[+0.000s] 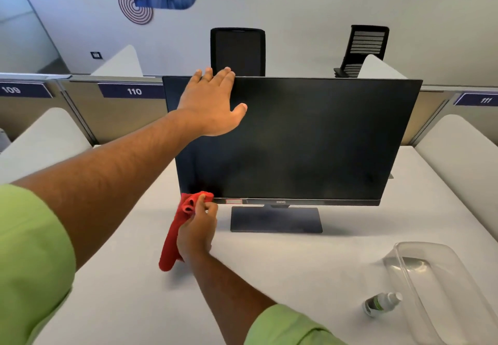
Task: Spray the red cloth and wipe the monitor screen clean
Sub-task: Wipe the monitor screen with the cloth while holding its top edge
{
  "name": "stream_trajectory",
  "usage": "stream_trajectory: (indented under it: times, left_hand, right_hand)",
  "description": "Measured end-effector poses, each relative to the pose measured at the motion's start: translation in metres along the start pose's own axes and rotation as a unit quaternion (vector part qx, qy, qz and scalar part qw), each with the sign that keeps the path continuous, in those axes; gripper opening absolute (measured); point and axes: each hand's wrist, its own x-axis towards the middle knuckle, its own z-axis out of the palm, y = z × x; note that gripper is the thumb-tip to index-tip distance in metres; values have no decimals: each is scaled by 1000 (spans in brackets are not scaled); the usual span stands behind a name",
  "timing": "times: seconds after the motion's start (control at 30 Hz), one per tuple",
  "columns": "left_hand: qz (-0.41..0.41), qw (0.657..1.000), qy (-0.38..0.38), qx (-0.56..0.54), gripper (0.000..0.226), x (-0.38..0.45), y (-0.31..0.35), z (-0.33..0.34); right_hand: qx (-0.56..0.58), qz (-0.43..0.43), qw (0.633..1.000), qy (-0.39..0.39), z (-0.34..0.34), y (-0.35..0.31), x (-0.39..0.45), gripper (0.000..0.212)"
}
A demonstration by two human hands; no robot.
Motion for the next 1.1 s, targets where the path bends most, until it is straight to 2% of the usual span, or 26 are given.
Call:
stream_trajectory:
  times: [0.13, 0.23, 0.3, 0.47, 0.57, 0.67, 0.73, 0.8, 0.87, 0.9, 0.97, 1.03, 1.07, 1.1]
  left_hand:
    - [4, 1000, -7, -2, 79, 4, 0, -1]
    - [10, 1000, -11, 1, 79, 5, 0, -1]
    - [20, 1000, -9, 6, 80, 7, -1, -1]
    - [36, 999, -1, 23, 88, 4, -6, 5]
    - [36, 999, 12, 20, 92, 0, -6, 10]
    - [13, 1000, 17, 2, 92, -7, 0, 12]
    - [8, 998, 49, -31, 89, -23, 14, 16]
    - [16, 985, 109, -135, 83, -51, 41, 28]
    - [-20, 941, 134, -309, 75, -85, 75, 43]
    - [-66, 905, 119, -403, 74, -102, 91, 50]
    - [-184, 798, 56, -571, 82, -133, 119, 62]
    - [-259, 691, -26, -674, 102, -158, 138, 73]
    - [-262, 655, -72, -705, 108, -169, 141, 80]
    - [-245, 635, -121, -723, 110, -178, 145, 86]
  right_hand:
    - [28, -24, 993, -114, -6, -6, 16, 54]
    - [49, -39, 970, -234, -32, -4, 30, 45]
    - [79, -34, 960, -265, -59, -3, 33, 39]
    - [274, -38, 943, -187, -127, -1, 29, 43]
    - [350, -34, 924, -148, -169, -4, 29, 38]
    - [362, -23, 925, -113, -212, -4, 24, 32]
    - [351, -21, 931, -92, -236, -1, 20, 26]
    - [365, -23, 927, -85, -255, 6, 14, 25]
    - [389, -32, 917, -83, -272, 13, 6, 25]
    - [394, -37, 914, -84, -278, 16, 0, 26]
    - [404, -41, 910, -88, -292, 25, -11, 27]
    - [422, -33, 902, -88, -306, 37, -21, 28]
    - [431, -29, 898, -87, -313, 42, -25, 29]
    - [439, -24, 894, -90, -320, 48, -30, 29]
